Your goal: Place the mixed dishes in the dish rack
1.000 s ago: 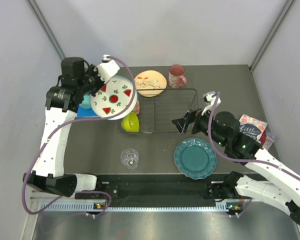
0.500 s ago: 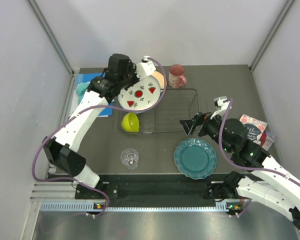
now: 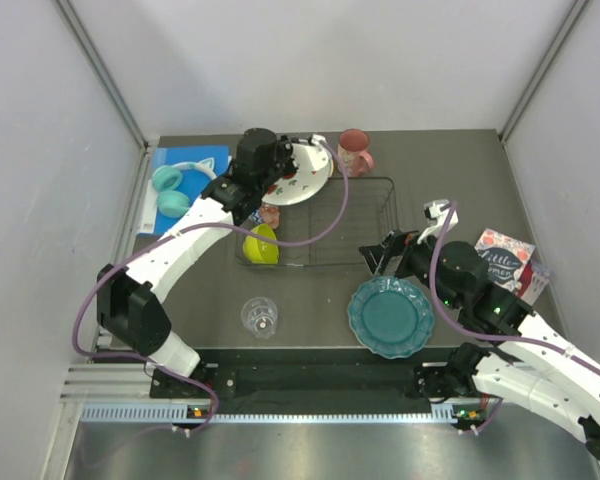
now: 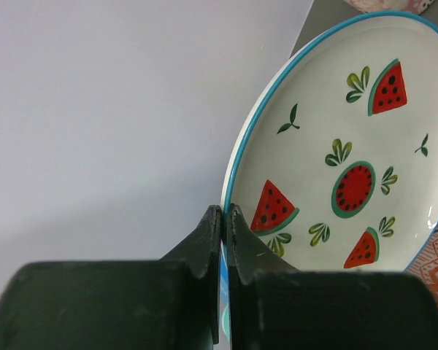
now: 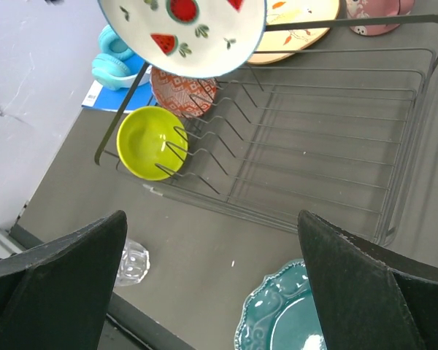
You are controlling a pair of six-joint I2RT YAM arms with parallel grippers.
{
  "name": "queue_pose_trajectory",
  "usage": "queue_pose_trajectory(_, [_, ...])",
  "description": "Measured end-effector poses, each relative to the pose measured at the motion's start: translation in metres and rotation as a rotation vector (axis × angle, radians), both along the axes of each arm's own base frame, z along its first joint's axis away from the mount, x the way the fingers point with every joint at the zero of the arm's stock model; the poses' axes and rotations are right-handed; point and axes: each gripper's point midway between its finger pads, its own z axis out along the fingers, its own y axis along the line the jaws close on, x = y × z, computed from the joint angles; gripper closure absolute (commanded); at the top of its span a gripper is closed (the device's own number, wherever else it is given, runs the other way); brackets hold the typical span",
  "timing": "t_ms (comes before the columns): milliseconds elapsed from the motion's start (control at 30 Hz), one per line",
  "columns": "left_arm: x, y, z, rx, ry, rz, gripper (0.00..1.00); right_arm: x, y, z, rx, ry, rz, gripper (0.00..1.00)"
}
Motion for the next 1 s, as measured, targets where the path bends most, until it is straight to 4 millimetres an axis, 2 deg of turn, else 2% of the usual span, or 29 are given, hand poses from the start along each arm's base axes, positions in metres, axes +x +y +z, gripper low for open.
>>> queue_pose_trajectory(133, [0.001,-0.007,-0.019,0.047,-0.038,-0.027,1.00,0.000,0.000,0.002,0.005,-0.004,0.000,0.00])
queue_pose_trajectory(533, [0.005,-0.022,0.008,0.059,-0.214,-0.067,1.00,0.002,0.002,-0.005,-0.010,0.009,-0.001,0.00])
queue_pose_trajectory(667, [-0.005,-0.026,0.007,0.078,-0.258,-0.106,1.00,0.003,0.000,-0.009,-0.014,0.012,-0.006,0.00])
queue_pose_trajectory(833, [-0.025,-0.029,-0.013,0.134,-0.270,-0.173,1.00,0.003,0.000,-0.016,-0.024,0.023,-0.008,0.00])
queue_pose_trajectory(1000, [-0.031,-0.034,-0.018,0.147,-0.284,-0.203,1.00,0.003,-0.001,-0.016,-0.024,0.022,-0.009,0.00])
